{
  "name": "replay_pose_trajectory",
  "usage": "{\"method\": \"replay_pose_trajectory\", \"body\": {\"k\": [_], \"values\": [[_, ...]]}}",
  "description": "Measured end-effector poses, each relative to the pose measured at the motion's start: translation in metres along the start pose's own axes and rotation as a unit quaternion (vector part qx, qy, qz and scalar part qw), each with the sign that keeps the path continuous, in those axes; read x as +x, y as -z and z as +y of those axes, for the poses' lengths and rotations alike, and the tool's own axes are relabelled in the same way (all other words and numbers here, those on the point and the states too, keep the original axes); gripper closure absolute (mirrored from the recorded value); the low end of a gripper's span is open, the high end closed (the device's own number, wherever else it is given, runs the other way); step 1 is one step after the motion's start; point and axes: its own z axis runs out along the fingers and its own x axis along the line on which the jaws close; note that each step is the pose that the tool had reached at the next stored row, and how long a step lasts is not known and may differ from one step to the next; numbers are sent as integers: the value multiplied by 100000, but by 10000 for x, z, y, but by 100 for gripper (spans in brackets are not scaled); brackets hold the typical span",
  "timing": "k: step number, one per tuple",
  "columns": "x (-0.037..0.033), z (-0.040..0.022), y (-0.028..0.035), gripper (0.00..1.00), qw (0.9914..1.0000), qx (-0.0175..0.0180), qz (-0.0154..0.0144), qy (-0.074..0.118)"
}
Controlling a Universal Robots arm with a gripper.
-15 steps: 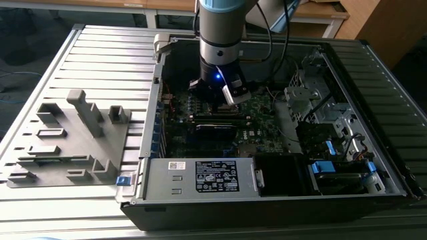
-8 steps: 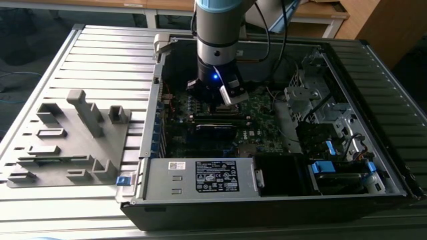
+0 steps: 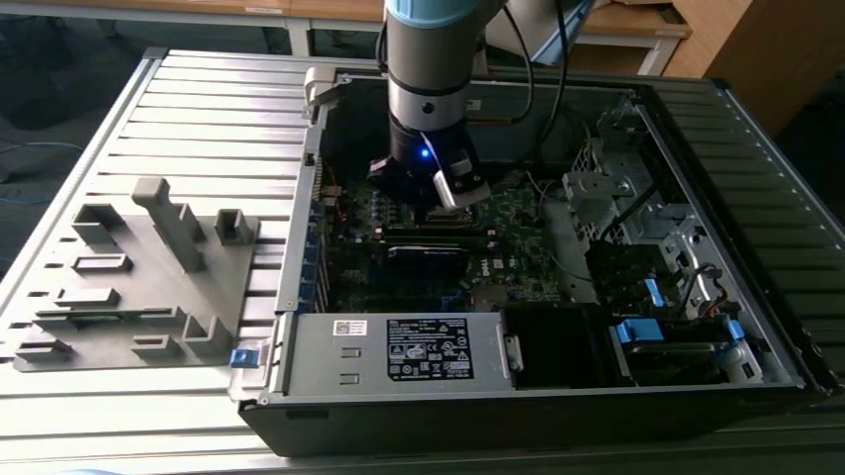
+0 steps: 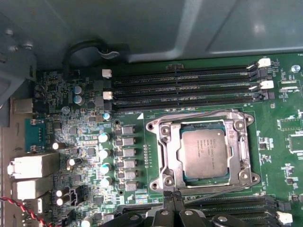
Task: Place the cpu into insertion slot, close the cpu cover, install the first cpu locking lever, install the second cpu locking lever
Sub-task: 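Install the second cpu locking lever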
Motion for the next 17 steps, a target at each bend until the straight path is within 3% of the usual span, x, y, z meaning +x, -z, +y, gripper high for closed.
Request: {"method": "replay_pose_trajectory", "body": {"k": [4, 12, 17], "values": [[4, -10, 1, 89, 100000, -34, 10, 6], [27, -29, 0, 89, 99999, -467, 44, -14], [52, -40, -5, 89, 99994, -1125, 99, -45]]}}
